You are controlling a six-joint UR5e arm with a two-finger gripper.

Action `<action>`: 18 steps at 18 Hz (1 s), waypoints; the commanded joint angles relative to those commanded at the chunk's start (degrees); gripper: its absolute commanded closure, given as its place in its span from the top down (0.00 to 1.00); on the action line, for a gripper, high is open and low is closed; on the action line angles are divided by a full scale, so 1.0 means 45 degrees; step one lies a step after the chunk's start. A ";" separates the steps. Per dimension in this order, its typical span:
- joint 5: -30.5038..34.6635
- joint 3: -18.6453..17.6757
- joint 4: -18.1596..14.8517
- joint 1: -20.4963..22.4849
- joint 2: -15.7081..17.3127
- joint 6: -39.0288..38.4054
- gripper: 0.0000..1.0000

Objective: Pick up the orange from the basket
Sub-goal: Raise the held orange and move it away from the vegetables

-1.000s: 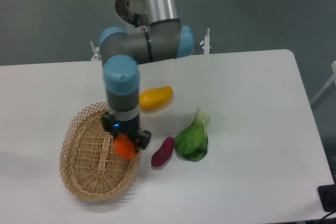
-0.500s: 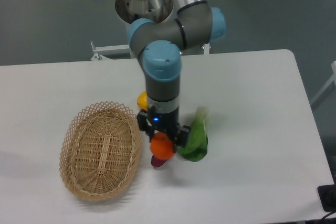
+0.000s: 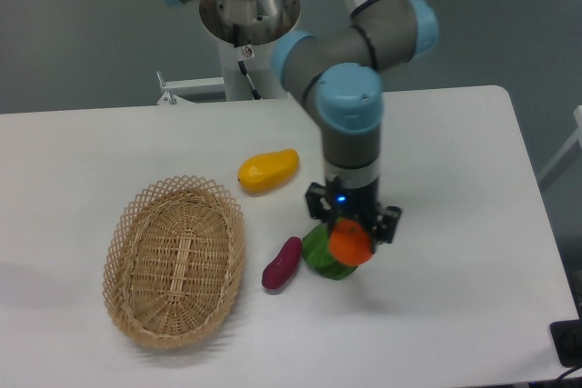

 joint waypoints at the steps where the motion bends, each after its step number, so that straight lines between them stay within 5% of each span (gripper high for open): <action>1: 0.0213 0.0000 0.0020 0.0020 -0.0155 0.0353 0.49; 18: 0.0801 0.1072 -0.0136 0.1113 -0.0566 0.0649 0.49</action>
